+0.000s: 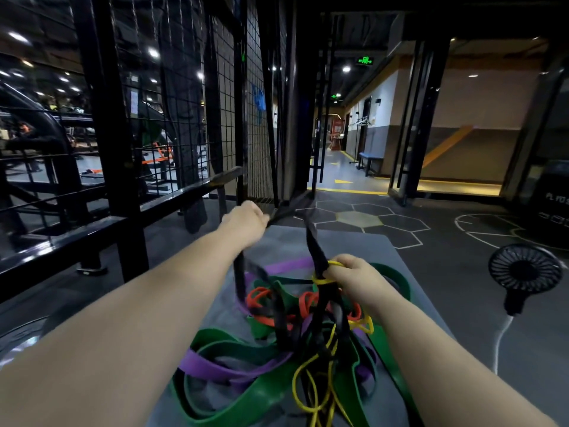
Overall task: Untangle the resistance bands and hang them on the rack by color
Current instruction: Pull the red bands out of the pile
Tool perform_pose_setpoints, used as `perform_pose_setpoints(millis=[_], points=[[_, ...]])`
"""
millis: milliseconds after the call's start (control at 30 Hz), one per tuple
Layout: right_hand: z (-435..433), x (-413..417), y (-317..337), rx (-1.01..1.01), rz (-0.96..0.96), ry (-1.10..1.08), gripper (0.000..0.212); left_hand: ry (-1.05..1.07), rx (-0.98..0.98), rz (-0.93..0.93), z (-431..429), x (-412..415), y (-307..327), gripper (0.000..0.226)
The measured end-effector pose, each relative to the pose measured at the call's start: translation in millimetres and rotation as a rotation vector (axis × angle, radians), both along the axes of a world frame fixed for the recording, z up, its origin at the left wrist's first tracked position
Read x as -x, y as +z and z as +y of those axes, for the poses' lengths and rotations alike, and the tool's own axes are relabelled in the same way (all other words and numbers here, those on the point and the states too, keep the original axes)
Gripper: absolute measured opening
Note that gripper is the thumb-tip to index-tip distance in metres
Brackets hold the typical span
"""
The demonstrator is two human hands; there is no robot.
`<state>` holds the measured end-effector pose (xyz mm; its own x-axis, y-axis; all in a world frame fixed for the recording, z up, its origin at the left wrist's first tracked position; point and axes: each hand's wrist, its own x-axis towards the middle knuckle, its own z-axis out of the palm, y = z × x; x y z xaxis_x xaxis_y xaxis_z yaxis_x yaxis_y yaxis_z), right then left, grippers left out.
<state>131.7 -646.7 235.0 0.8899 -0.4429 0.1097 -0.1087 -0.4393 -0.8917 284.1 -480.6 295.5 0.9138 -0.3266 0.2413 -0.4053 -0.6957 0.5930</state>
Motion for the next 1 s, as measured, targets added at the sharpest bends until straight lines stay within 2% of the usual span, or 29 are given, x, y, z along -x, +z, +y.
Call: perform_pose_setpoints(millis=[67, 133, 200, 267, 367, 533, 767, 1000], points=[[-1.2, -3.4, -0.3, 0.063, -0.008, -0.005, 0.02, -0.065, -0.045, -0.091, -4.0, 4.8, -5.7, 0.029], [1.0, -5.5, 0.8, 0.159, 0.013, -0.002, 0.021, -0.272, -0.023, -0.142, -11.5, 19.1, -7.0, 0.034], [3.7, -7.9, 1.7, 0.201, 0.019, 0.015, 0.023, -0.48, -0.078, -0.087, -20.7, 36.7, -10.5, 0.032], [6.8, -7.8, 3.0, 0.194, -0.001, 0.043, 0.025, -0.59, -0.191, 0.027, -25.2, 48.2, -18.9, 0.033], [7.7, -5.9, 3.4, 0.154, -0.015, 0.061, 0.021, -0.592, -0.289, 0.038, -23.4, 50.2, -30.2, 0.036], [8.3, -7.0, -1.6, 0.006, -0.025, 0.035, 0.017, -0.537, -0.27, 0.008, -15.7, 44.2, -41.3, 0.031], [6.0, -10.0, -10.0, 0.018, 0.084, 0.001, 0.022, -0.597, -0.005, -0.056, -12.5, 49.1, -29.7, 0.026], [11.3, -4.6, -12.0, -0.179, 0.163, 0.086, 0.02, -0.718, 0.314, 0.046, -10.3, 51.6, -29.5, 0.022]])
